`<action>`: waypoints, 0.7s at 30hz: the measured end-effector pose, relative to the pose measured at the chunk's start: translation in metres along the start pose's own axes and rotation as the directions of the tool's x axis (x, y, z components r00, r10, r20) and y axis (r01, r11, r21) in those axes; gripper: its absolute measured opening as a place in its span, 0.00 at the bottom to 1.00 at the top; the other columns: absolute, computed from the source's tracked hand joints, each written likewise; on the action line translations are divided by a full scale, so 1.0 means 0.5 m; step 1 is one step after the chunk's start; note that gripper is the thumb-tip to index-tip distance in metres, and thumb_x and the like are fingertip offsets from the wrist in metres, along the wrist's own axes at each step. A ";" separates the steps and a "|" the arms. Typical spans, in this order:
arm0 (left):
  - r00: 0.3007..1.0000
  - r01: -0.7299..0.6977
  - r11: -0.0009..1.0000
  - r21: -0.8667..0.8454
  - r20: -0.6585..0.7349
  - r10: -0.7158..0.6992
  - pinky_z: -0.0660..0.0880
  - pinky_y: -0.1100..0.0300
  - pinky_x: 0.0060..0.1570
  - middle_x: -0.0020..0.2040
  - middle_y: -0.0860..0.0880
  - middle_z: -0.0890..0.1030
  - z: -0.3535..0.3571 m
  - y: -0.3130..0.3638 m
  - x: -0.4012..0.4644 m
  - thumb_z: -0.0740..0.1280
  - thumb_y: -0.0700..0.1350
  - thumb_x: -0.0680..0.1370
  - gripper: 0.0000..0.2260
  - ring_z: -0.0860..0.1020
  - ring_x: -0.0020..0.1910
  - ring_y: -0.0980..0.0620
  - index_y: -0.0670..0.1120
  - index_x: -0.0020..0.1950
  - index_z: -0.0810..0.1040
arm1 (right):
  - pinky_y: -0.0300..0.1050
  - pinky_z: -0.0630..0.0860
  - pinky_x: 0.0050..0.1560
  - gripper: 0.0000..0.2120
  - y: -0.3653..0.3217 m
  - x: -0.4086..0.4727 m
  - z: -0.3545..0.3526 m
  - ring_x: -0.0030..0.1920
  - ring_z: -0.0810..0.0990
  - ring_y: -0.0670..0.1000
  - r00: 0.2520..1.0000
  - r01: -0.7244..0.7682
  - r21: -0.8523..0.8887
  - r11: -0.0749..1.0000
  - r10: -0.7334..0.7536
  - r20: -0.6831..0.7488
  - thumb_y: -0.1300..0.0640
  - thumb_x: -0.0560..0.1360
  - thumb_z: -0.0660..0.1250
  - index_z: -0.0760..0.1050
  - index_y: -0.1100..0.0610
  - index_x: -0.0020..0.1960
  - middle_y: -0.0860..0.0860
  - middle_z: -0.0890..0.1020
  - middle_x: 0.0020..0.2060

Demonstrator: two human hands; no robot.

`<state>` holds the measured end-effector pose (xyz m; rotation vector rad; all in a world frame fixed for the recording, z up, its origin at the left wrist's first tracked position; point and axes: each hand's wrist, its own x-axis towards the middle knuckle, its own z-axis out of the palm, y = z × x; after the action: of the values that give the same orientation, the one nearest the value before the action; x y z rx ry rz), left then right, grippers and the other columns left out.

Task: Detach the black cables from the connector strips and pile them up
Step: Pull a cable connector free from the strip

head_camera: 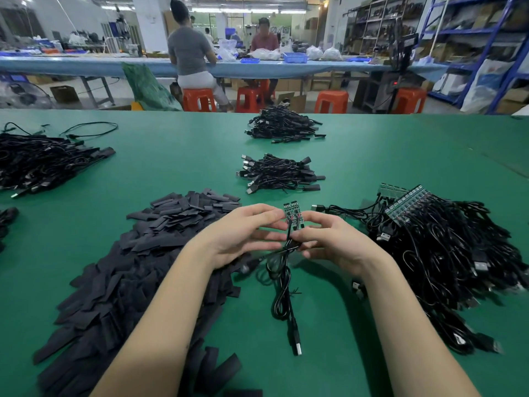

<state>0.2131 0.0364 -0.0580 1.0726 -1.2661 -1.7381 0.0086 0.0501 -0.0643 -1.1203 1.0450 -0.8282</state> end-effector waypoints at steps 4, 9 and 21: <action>0.995 -0.091 0.996 -0.001 -0.040 0.090 0.79 0.63 0.42 0.46 0.48 0.86 -0.004 -0.003 0.001 0.75 0.49 0.70 0.15 0.85 0.43 0.50 0.46 0.54 0.81 | 0.40 0.81 0.38 0.20 0.002 -0.004 -0.006 0.34 0.75 0.48 0.994 -0.050 0.084 0.995 0.042 0.098 0.67 0.68 0.76 0.76 0.57 0.57 0.52 0.78 0.35; 0.967 -0.196 0.976 0.093 -0.149 0.208 0.77 0.66 0.37 0.39 0.50 0.84 0.015 -0.019 0.017 0.74 0.44 0.76 0.02 0.82 0.38 0.55 0.48 0.46 0.83 | 0.42 0.81 0.41 0.13 0.003 0.001 0.006 0.38 0.78 0.50 1.000 0.018 0.021 1.000 -0.018 -0.019 0.58 0.72 0.77 0.78 0.57 0.54 0.55 0.80 0.44; 0.987 -0.157 0.978 -0.138 -0.058 0.150 0.79 0.67 0.42 0.38 0.48 0.84 0.021 -0.022 0.011 0.77 0.43 0.66 0.05 0.81 0.34 0.55 0.47 0.41 0.87 | 0.43 0.77 0.51 0.11 0.010 0.012 0.019 0.41 0.80 0.50 0.989 0.139 0.210 0.968 -0.127 -0.072 0.56 0.66 0.77 0.84 0.58 0.47 0.54 0.84 0.43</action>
<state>0.2004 0.0381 -0.0678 0.9039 -1.1461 -1.6502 0.0195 0.0488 -0.0696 -0.9941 0.9105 -1.0606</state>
